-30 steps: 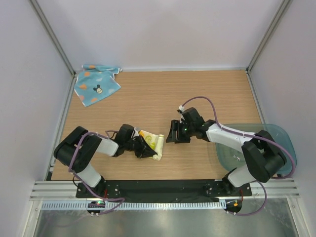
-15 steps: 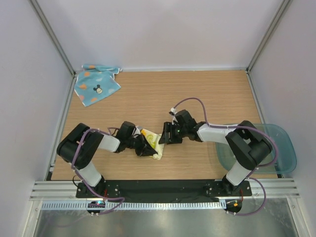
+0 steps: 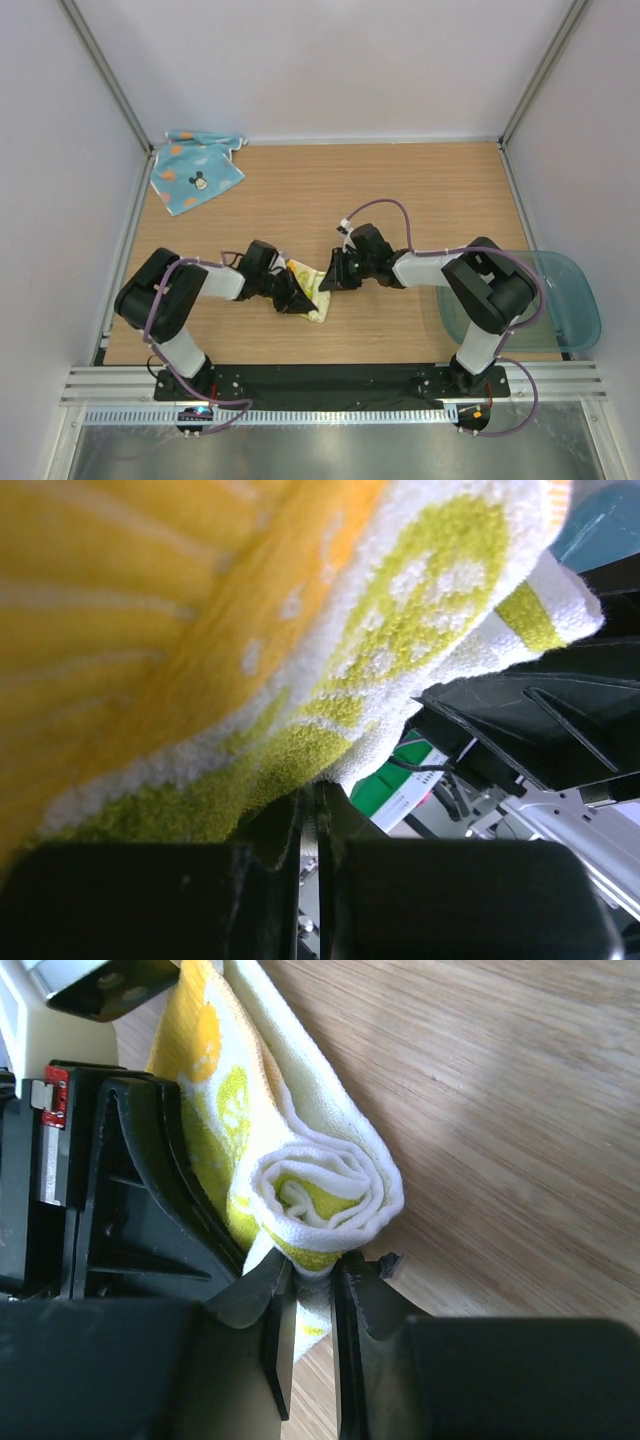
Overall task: Roll the towels
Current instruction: Roll the towel
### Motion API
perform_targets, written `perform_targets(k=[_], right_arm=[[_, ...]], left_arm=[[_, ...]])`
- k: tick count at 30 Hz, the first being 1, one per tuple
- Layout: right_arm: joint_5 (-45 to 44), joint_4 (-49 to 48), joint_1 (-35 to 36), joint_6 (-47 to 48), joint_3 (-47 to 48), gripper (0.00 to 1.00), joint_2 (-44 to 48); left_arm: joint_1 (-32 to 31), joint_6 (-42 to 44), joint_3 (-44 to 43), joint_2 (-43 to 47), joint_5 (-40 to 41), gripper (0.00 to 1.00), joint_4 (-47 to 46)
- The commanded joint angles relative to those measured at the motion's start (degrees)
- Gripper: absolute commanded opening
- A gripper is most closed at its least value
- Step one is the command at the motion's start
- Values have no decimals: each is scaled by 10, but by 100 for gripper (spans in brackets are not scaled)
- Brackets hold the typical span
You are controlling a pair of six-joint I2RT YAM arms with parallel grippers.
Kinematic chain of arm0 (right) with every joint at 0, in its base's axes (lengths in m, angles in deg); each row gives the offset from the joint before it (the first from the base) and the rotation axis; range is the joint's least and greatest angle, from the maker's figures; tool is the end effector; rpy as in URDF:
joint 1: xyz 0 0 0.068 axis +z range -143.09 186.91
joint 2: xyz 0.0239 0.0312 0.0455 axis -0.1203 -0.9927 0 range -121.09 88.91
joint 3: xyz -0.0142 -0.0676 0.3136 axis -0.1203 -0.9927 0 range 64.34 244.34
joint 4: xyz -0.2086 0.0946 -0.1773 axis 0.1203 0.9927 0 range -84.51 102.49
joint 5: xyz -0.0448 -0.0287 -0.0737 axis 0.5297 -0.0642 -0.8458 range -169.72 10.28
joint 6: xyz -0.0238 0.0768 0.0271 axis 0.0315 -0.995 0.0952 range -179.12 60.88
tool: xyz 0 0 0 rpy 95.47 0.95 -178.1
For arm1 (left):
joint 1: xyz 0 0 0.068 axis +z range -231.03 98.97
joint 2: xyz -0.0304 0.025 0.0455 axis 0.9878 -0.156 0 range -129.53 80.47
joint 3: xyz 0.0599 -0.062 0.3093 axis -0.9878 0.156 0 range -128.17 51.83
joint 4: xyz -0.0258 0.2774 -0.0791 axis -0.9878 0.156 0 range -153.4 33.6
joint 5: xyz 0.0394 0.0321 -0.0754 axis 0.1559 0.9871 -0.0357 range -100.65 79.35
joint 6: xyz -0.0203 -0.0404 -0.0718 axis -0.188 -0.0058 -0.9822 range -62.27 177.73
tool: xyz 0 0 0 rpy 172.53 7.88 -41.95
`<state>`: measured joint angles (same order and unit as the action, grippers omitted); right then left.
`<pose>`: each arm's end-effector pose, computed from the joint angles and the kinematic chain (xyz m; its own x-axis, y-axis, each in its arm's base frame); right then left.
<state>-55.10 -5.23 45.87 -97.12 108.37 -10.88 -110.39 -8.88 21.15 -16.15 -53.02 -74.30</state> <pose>0.2743 0.2617 0.1287 -0.9264 -0.0294 -0.3755 -0.2922 0.6852 0.6672 0.2341 -0.1895 0.0927 -0.9249 -0.2576 0.2795 -0.3782 0.5493 -0.7451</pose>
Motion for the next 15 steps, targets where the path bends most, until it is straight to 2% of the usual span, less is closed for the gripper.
perform_targets(k=[1,8,12,15], right_arm=[[-39,-3,4,-1,3,16,-1],[-63,55,5,0,24,13,-2],[-62,62,5,-4,30,12,-10],[-59,67,5,-8,36,11,-15]], left_arm=[[4,70,-22,18,83,2,152],[-2,144,-88,113,192,19,316],[-31,177,-132,169,284,21,394],[-78,197,-171,205,380,22,435]])
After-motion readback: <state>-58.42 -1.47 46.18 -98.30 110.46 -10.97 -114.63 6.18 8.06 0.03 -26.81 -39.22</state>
